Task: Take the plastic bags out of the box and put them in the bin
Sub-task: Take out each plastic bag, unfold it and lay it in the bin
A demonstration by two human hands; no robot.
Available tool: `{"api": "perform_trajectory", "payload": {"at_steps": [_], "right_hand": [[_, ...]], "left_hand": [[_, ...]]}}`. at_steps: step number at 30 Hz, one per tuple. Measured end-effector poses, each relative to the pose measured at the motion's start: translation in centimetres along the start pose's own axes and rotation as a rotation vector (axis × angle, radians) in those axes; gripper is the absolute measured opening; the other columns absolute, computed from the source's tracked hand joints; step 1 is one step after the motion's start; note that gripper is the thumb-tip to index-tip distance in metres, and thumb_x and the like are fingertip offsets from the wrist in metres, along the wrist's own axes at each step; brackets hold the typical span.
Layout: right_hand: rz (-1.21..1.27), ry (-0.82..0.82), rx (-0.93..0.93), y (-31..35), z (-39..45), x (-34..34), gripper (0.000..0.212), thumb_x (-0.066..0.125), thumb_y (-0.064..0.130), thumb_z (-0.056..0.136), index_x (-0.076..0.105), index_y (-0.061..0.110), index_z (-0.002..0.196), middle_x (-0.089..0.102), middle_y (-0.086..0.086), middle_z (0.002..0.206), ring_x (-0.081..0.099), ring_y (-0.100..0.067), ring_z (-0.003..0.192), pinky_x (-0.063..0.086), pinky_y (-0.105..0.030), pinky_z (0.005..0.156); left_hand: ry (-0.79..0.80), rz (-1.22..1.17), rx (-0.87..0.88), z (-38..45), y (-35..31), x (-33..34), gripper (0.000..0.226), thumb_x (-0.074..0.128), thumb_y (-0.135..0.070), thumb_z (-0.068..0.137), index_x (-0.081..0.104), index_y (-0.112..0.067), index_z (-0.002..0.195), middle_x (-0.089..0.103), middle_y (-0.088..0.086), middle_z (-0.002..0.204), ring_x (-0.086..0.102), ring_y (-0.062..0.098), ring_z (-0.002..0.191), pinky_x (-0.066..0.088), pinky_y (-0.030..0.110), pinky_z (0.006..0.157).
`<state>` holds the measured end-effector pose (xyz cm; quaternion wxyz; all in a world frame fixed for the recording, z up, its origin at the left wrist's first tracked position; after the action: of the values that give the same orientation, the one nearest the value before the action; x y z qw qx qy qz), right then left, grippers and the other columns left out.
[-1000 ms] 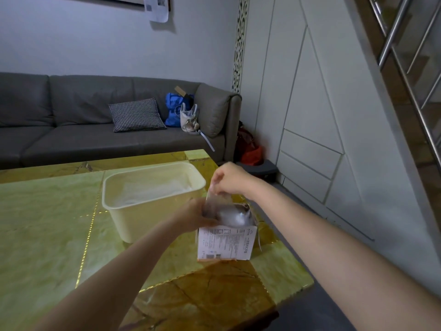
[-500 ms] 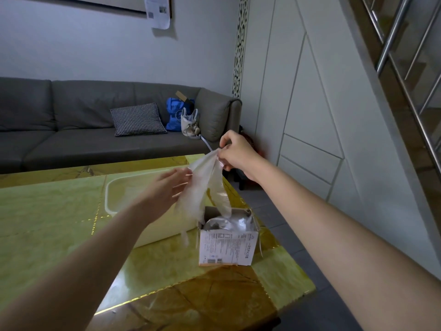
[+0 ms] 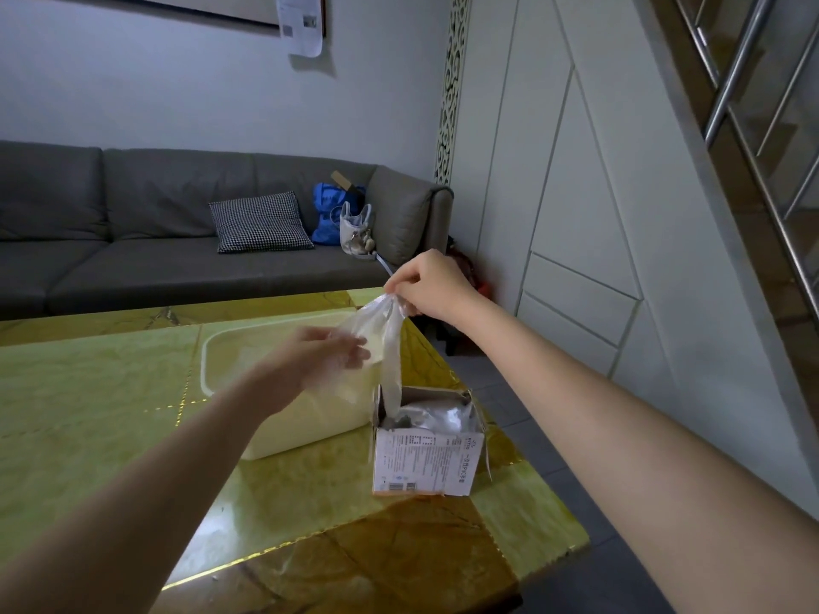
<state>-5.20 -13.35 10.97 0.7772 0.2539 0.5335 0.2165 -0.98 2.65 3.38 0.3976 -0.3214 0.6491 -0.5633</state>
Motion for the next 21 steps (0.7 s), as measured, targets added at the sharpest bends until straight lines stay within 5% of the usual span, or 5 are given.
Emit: {"api": "perform_trajectory", "payload": {"at_steps": [3, 6, 12, 17, 21], "right_hand": [[-0.049, -0.119, 0.000, -0.9, 0.3, -0.5, 0.023, 0.052, 0.006, 0.093, 0.074, 0.007, 0.100, 0.071, -0.006, 0.104, 0.062, -0.015, 0.100, 0.046, -0.022, 0.092], [0.022, -0.201, 0.027, -1.8, 0.6, -0.1, 0.025, 0.051, 0.002, 0.092, 0.073, 0.005, 0.101, 0.070, -0.009, 0.109, 0.061, -0.017, 0.108, 0.041, -0.014, 0.088], [0.232, -0.161, 0.067, -1.7, 2.4, 4.3, 0.025, 0.050, 0.003, 0.094, 0.070, 0.005, 0.110, 0.066, -0.009, 0.118, 0.058, -0.019, 0.113, 0.044, -0.023, 0.095], [0.092, 0.011, 0.116, -2.4, 4.7, 9.0, 0.037, 0.047, 0.000, 0.093, 0.059, 0.008, 0.126, 0.057, -0.008, 0.131, 0.050, -0.022, 0.123, 0.040, -0.025, 0.097], [-0.060, 0.198, 0.139, -3.4, 5.9, 11.5, 0.049, 0.045, -0.005, 0.092, 0.043, 0.005, 0.140, 0.043, -0.011, 0.145, 0.042, -0.026, 0.132, 0.037, -0.030, 0.102]], "left_hand": [[0.026, 0.016, 0.010, 0.1, 0.9, -1.8, 0.019, 0.056, -0.026, 0.090, 0.066, -0.010, 0.089, 0.064, 0.003, 0.077, 0.058, 0.016, 0.071, 0.048, 0.033, 0.078], [-0.023, -0.156, -0.008, 0.4, 1.1, -3.5, 0.022, 0.054, -0.028, 0.090, 0.059, -0.009, 0.078, 0.054, 0.002, 0.068, 0.050, 0.011, 0.059, 0.048, 0.024, 0.066], [-0.515, -0.322, -0.069, 1.8, 0.8, -8.5, 0.025, 0.058, -0.032, 0.089, 0.051, -0.015, 0.072, 0.045, 0.001, 0.073, 0.043, 0.012, 0.065, 0.042, 0.022, 0.064], [-0.887, 0.322, 0.045, 3.8, 1.3, -11.9, 0.029, 0.050, -0.026, 0.092, 0.060, 0.001, 0.092, 0.059, 0.014, 0.088, 0.054, 0.027, 0.086, 0.042, 0.034, 0.072], [-0.643, 0.753, 0.373, 5.4, 0.9, -10.1, 0.027, 0.056, -0.016, 0.089, 0.061, -0.004, 0.113, 0.062, 0.016, 0.115, 0.056, 0.032, 0.108, 0.041, 0.037, 0.092]]}}
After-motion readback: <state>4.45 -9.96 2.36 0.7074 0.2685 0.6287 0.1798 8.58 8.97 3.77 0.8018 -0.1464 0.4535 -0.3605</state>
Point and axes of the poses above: each hand's wrist, its own z-axis towards the middle knuckle, its own x-axis out of the palm, y = z × x, the point moved 1 cm from there along z, towards the middle knuckle
